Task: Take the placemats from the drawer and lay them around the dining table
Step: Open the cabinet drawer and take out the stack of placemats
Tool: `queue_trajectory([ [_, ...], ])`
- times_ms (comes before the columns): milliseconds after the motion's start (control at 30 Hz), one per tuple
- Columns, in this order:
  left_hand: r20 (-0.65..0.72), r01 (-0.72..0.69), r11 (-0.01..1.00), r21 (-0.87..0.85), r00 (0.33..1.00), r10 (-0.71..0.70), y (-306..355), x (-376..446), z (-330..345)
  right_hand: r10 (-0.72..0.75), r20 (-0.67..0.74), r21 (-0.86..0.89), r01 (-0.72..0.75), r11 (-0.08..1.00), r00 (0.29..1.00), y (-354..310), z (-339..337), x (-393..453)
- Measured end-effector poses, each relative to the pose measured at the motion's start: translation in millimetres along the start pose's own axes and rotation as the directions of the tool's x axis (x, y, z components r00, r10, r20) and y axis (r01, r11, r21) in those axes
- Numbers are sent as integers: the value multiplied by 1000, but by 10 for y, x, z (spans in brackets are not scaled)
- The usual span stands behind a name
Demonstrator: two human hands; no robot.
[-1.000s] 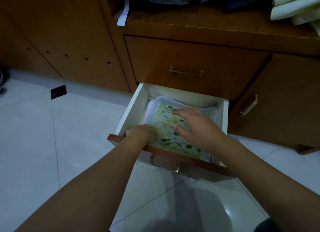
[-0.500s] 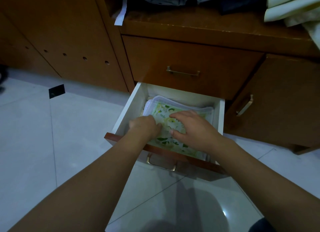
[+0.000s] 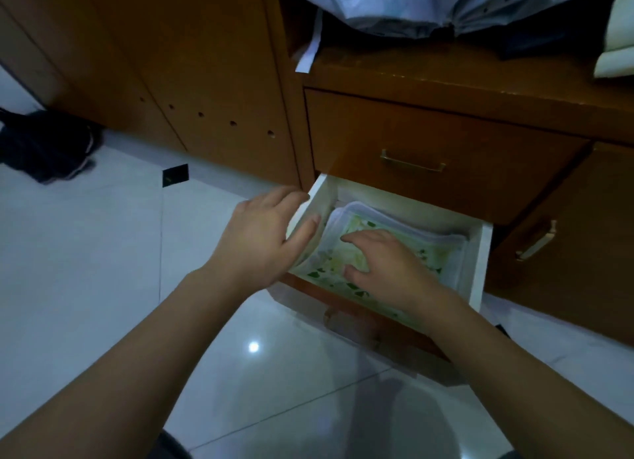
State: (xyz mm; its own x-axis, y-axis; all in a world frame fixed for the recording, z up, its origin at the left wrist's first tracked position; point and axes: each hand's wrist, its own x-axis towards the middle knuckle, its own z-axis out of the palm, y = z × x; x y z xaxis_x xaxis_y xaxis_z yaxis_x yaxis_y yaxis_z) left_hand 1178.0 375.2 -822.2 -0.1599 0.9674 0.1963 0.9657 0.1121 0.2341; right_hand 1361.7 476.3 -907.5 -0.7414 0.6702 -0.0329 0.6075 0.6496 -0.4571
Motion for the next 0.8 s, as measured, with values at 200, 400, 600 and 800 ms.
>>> queue_trajectory([
  [200, 91, 102, 994, 46, 990, -105, -292, -114, 8, -5, 42, 19, 4, 1000, 999, -89, 161, 166],
  [400, 261, 66, 989, 132, 960, -98, -467, -354, 277, 48, 188, 102, -68, 992, 981, -110, 427, 341],
  [600, 321, 13, 989, 149, 945, -61, -525, -362, 390, 90, 261, 35, -102, 994, 961, -176, 585, 504],
  [800, 346, 4, 987, 162, 936, -60, -589, -249, 584, 120, 292, 18, -131, 991, 949, -63, 611, 594],
])
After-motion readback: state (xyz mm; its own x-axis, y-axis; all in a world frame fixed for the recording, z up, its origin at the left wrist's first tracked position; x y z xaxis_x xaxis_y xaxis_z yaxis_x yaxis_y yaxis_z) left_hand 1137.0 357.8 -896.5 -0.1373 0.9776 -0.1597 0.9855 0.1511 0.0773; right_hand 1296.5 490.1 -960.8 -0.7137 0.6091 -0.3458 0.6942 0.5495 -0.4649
